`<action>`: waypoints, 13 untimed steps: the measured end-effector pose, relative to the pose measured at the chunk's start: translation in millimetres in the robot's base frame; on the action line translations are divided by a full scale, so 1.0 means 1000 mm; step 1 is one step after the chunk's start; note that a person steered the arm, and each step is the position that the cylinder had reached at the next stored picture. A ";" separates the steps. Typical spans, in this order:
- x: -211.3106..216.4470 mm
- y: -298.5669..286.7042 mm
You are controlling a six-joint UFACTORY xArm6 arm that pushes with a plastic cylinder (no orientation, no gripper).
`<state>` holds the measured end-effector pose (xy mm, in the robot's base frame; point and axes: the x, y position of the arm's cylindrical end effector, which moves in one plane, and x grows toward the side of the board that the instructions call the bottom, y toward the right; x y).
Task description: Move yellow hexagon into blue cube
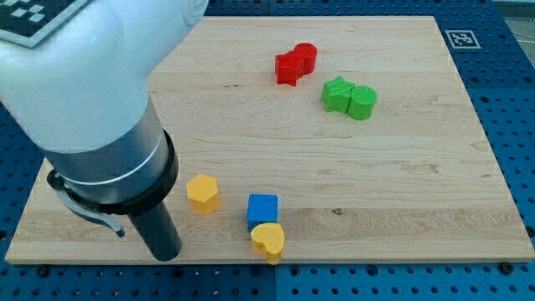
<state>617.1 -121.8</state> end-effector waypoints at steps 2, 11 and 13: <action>-0.044 -0.075; -0.083 0.009; -0.053 0.020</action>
